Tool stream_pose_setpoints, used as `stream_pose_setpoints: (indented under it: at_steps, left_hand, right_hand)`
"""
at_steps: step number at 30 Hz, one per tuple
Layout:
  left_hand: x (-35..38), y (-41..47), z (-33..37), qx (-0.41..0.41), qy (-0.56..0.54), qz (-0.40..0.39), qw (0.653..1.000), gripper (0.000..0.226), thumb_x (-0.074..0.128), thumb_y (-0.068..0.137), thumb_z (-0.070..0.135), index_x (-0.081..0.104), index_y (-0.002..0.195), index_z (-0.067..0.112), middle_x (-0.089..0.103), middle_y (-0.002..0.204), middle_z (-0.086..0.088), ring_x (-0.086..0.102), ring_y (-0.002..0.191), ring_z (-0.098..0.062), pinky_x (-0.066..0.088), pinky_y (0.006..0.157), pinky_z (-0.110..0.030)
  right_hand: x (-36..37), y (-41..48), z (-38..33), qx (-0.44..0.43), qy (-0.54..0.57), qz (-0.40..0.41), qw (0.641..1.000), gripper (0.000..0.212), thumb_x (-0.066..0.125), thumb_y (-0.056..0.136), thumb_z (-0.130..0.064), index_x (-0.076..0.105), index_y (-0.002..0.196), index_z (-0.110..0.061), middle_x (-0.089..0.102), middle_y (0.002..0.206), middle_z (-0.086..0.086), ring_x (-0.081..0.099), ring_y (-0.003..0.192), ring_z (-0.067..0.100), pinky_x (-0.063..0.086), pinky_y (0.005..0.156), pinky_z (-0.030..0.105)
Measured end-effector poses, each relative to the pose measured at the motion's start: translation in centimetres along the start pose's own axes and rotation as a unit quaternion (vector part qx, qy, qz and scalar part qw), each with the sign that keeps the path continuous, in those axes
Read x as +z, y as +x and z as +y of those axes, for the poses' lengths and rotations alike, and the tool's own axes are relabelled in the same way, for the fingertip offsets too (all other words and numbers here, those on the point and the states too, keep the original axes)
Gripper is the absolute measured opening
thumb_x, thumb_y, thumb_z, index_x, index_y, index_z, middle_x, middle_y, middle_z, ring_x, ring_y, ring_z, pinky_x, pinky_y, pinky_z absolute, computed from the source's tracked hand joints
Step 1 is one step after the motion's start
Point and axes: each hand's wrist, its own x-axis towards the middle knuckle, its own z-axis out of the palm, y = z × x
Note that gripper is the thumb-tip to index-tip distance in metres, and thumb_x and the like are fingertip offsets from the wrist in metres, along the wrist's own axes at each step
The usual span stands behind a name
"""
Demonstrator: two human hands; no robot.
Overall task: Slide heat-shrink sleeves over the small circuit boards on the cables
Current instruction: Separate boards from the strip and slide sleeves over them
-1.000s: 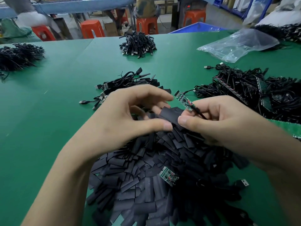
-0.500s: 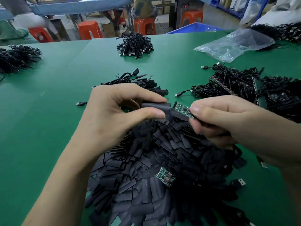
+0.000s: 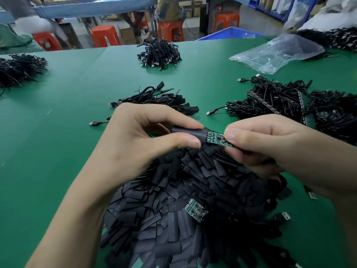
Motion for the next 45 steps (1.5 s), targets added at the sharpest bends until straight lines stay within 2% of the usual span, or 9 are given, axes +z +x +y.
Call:
stream_pose_setpoints:
  at_steps: [5,10,19,24,28,32,39,42,45]
  left_hand:
    - [0.0,0.0,0.4,0.004,0.087,-0.004,0.996,0.024,0.087,0.071,0.036,0.081,0.093,0.029,0.078,0.084,0.011,0.074,0.075,-0.017,0.057,0.071,-0.037]
    - [0.4,0.0,0.6,-0.007,0.116,-0.003,0.993,0.026,0.084,0.067,0.047,0.080,0.090,0.035,0.077,0.079,0.009,0.071,0.070,-0.019,0.055,0.067,-0.037]
    - [0.7,-0.1,0.7,0.022,0.128,-0.060,0.990,0.027,0.085,0.072,0.039,0.081,0.097,0.031,0.077,0.090,0.021,0.073,0.087,-0.003,0.056,0.079,-0.030]
    - [0.7,0.0,0.7,0.045,0.140,-0.047,0.988,0.022,0.082,0.077,0.037,0.080,0.098,0.030,0.077,0.090,0.018,0.073,0.088,-0.005,0.056,0.080,-0.032]
    - [0.7,0.0,1.0,0.064,0.157,-0.008,0.985,0.022,0.081,0.078,0.037,0.080,0.097,0.027,0.076,0.088,0.018,0.072,0.086,-0.003,0.054,0.078,-0.021]
    - [1.0,0.0,1.3,0.083,0.171,0.001,0.982,0.021,0.080,0.080,0.036,0.080,0.098,0.026,0.075,0.089,0.017,0.071,0.084,-0.004,0.051,0.077,-0.018]
    - [1.4,0.0,1.4,0.101,0.185,-0.009,0.977,0.018,0.081,0.081,0.033,0.080,0.096,0.024,0.074,0.087,0.016,0.068,0.081,-0.001,0.049,0.075,-0.015]
    - [1.4,0.0,1.5,0.105,0.179,-0.005,0.978,0.016,0.079,0.082,0.036,0.080,0.096,0.029,0.073,0.088,0.021,0.067,0.081,0.003,0.048,0.075,-0.014]
    - [1.0,0.0,1.4,0.100,0.180,0.018,0.978,0.017,0.079,0.082,0.037,0.080,0.097,0.029,0.074,0.090,0.020,0.070,0.083,-0.001,0.053,0.076,-0.019]
  right_hand:
    - [0.2,0.0,-0.1,0.013,-0.021,0.009,1.000,0.041,0.050,0.092,-0.048,0.055,0.064,-0.018,0.033,0.054,-0.011,0.026,0.047,0.009,0.023,0.043,0.017]
    - [0.6,0.3,-0.2,0.020,-0.052,0.008,0.998,0.042,0.049,0.093,-0.047,0.056,0.063,-0.020,0.043,0.049,-0.013,0.032,0.044,0.008,0.027,0.042,0.012]
    - [1.3,0.8,0.2,0.011,-0.027,-0.001,1.000,0.038,0.049,0.091,-0.046,0.059,0.064,-0.022,0.035,0.050,-0.012,0.031,0.043,0.006,0.027,0.041,0.011]
    - [1.1,0.7,0.3,-0.001,0.035,-0.005,0.999,0.031,0.051,0.091,-0.042,0.068,0.074,-0.023,0.042,0.057,-0.007,0.036,0.049,0.011,0.035,0.046,0.017]
    - [0.3,0.4,0.3,-0.031,0.010,0.021,0.999,0.025,0.056,0.091,-0.037,0.069,0.078,-0.020,0.051,0.060,-0.002,0.045,0.052,0.014,0.041,0.053,0.020]
    - [0.3,0.3,0.1,-0.035,-0.010,0.032,0.999,0.026,0.057,0.090,-0.039,0.069,0.078,-0.020,0.049,0.058,0.004,0.043,0.053,0.016,0.038,0.053,0.022]
    - [0.8,0.5,0.0,-0.034,-0.004,0.046,0.998,0.025,0.060,0.093,-0.037,0.067,0.074,-0.021,0.044,0.053,0.001,0.037,0.052,0.018,0.031,0.053,0.034]
    - [0.8,0.5,0.0,-0.043,-0.003,0.049,0.998,0.030,0.061,0.102,-0.030,0.068,0.074,-0.023,0.048,0.053,-0.001,0.041,0.052,0.014,0.035,0.052,0.024]
    - [0.7,0.4,-0.1,-0.052,-0.004,0.053,0.997,0.023,0.059,0.095,-0.038,0.070,0.080,-0.025,0.061,0.060,-0.003,0.056,0.057,0.011,0.045,0.061,0.022]
